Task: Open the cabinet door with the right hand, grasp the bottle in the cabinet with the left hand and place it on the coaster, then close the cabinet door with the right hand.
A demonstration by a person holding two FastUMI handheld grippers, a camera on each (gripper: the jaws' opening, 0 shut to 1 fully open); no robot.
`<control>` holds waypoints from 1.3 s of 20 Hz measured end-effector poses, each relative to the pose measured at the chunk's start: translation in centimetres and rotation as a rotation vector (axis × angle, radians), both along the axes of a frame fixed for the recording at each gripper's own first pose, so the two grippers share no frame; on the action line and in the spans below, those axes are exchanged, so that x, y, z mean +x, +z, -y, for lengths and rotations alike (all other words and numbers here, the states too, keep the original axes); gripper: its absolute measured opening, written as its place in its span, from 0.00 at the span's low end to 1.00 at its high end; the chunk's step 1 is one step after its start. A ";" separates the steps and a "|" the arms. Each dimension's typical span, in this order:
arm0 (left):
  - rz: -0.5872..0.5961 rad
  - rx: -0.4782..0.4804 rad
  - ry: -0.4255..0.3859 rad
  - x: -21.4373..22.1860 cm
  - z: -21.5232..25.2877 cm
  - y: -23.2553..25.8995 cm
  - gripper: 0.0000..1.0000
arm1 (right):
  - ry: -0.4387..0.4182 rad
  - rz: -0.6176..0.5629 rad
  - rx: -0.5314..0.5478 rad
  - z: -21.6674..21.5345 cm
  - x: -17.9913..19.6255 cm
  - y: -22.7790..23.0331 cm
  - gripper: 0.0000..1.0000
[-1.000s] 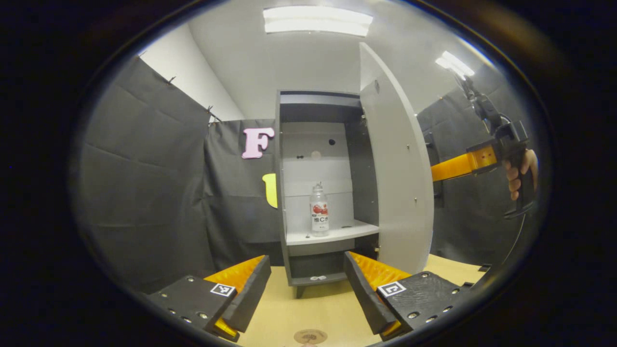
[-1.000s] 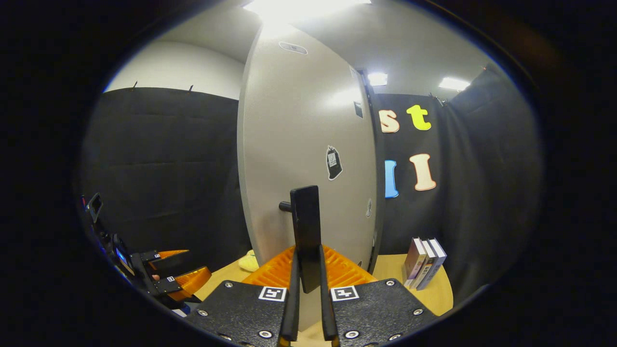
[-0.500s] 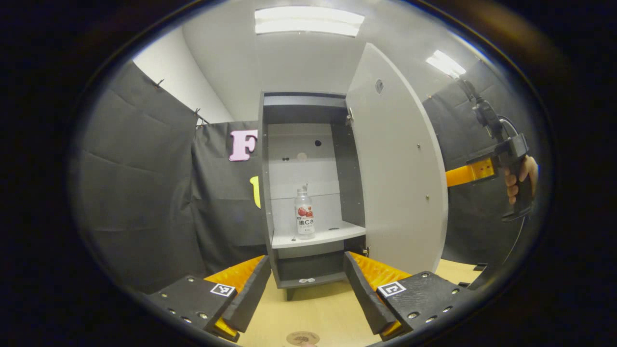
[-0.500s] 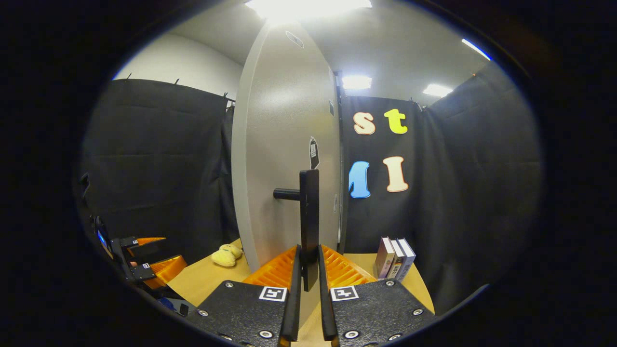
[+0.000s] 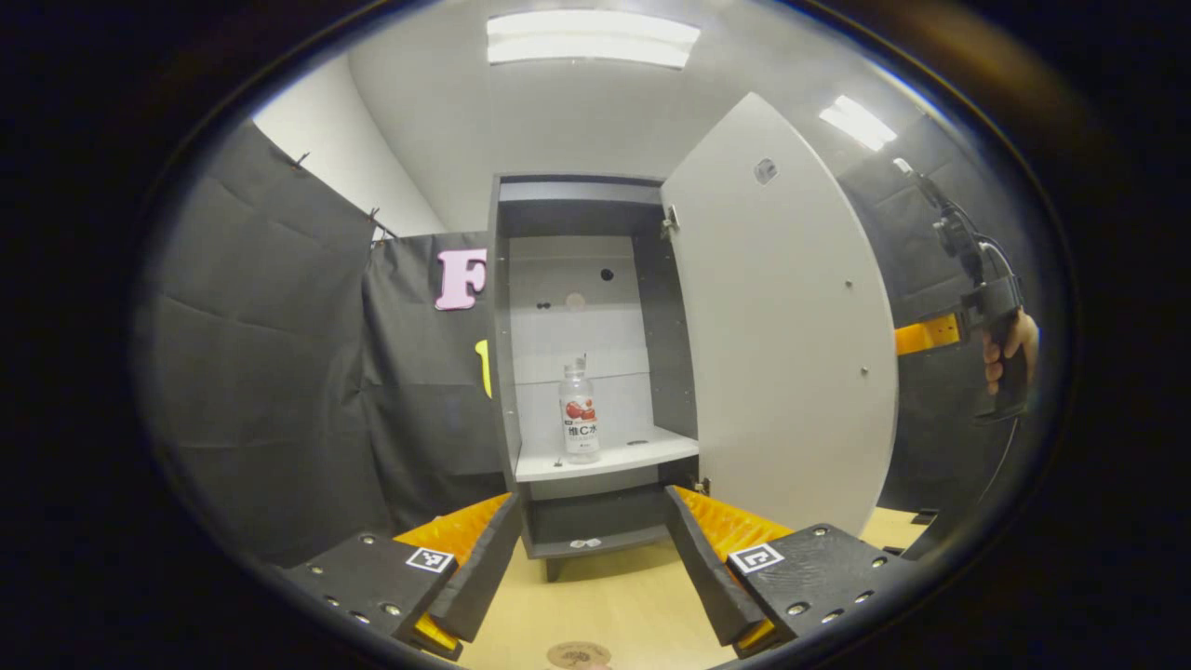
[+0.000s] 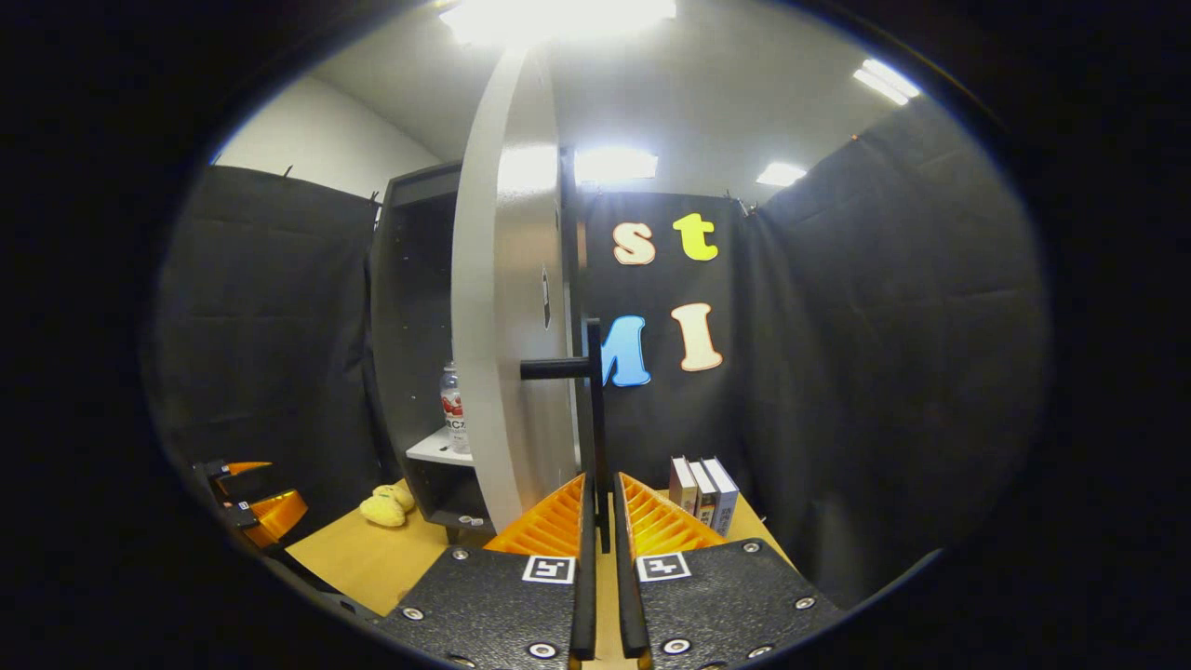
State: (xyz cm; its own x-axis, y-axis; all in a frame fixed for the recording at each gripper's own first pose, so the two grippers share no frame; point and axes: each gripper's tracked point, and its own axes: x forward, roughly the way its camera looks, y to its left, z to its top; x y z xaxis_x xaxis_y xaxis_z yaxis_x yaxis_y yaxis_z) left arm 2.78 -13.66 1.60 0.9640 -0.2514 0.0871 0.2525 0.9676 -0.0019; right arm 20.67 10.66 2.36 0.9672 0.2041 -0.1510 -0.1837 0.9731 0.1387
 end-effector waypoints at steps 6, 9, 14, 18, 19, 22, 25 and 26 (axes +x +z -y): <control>0.014 0.020 -0.012 1.2 1.3 1.3 0.89 | -0.043 0.082 -0.078 1.4 -2.1 1.6 0.11; 0.019 0.007 -0.019 1.8 1.7 2.5 0.89 | -0.094 0.118 -0.107 3.1 -3.7 1.9 0.24; 0.019 -0.020 -0.017 4.5 1.9 4.1 0.91 | -0.162 0.122 -0.162 5.5 -6.4 0.9 0.92; -0.004 -0.065 -0.019 6.3 2.1 4.6 0.91 | -0.194 0.134 -0.150 6.1 -8.6 0.3 0.94; -0.004 -0.071 -0.017 6.8 1.9 4.9 0.89 | -0.207 0.135 -0.156 6.6 -8.9 0.0 0.94; 0.019 -0.065 -0.002 9.6 1.4 5.7 0.88 | -0.240 0.129 -0.156 7.6 -9.6 -0.4 0.94; 0.011 -0.063 -0.008 12.6 1.8 5.9 0.91 | -0.266 0.119 -0.142 8.4 -9.9 -1.1 0.94; 0.007 -0.062 -0.010 13.5 2.1 6.1 0.94 | -0.277 0.110 -0.141 8.8 -10.0 -1.4 0.92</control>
